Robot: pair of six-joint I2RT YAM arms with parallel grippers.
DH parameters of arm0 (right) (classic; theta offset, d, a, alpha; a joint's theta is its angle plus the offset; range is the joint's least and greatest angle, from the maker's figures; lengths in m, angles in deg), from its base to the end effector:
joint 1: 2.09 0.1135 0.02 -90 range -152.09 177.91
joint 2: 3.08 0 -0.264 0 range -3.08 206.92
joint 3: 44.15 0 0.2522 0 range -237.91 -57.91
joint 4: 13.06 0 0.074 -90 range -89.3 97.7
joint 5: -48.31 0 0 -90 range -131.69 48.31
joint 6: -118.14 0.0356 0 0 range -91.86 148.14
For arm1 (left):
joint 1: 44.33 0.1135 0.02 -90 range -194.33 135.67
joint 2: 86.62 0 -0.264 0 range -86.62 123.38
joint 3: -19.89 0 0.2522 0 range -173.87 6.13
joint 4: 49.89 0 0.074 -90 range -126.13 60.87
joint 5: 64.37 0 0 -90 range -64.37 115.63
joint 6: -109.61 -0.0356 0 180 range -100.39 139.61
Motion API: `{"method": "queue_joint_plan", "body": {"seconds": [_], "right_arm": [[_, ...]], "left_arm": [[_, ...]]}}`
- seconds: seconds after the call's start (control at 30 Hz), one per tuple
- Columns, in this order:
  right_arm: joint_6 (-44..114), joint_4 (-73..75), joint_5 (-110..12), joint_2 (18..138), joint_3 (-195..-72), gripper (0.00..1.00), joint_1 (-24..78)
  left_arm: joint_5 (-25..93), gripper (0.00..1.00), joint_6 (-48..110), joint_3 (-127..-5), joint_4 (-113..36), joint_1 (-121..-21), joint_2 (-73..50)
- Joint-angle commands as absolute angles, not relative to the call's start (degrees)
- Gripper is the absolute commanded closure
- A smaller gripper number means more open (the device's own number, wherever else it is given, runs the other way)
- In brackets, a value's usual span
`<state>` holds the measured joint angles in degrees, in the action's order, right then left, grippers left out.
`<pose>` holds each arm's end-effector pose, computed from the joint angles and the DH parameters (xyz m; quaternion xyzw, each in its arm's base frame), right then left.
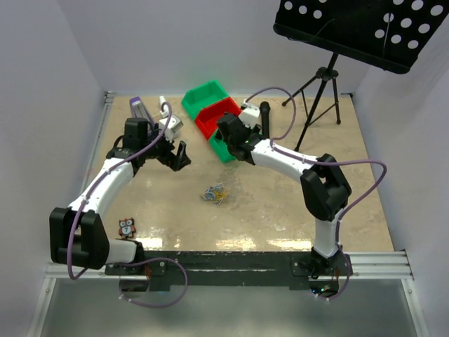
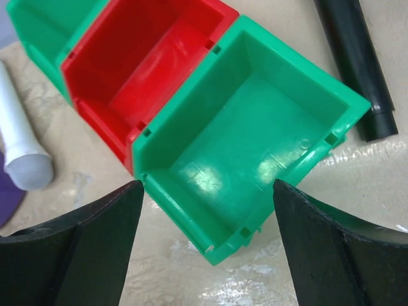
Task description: Untangle the cables
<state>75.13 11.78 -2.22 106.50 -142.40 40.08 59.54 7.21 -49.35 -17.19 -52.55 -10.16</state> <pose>0.3396 0.2771 0.2528 0.1880 0.8321 0.0846 0.5148 0.2820 -0.0608 0.2720 0.2765 0.8305 -0.2493 0.4142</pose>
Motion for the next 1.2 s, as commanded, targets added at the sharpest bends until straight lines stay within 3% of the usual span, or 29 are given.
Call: {"method": "queue_joint_plan", "body": {"seconds": [0.0, 0.47, 0.7, 0.97, 1.17], "right_arm": [[82.27, 16.25, 1.29, 107.13, -145.8, 0.15, 40.27], [88.0, 21.89, 4.28, 107.57, -142.73, 0.24, 40.18], [89.14, 23.91, 5.68, 114.07, -147.38, 0.3, 40.18], [92.21, 24.87, 6.56, 114.53, -142.39, 0.53, 40.1], [92.57, 22.69, 7.79, 105.93, -131.14, 0.66, 40.27]], "left_arm": [[60.52, 0.0, 8.27, -50.21, -17.14, -50.57, -10.33], [60.0, 0.0, 5.55, -50.47, -14.68, -50.39, -10.69], [57.71, 0.0, 4.94, -52.05, -13.02, -50.39, -10.95], [56.83, 0.0, 3.44, -52.93, -11.16, -50.39, -12.35], [57.1, 0.0, 2.65, -53.46, -10.55, -50.39, -12.18]]}}
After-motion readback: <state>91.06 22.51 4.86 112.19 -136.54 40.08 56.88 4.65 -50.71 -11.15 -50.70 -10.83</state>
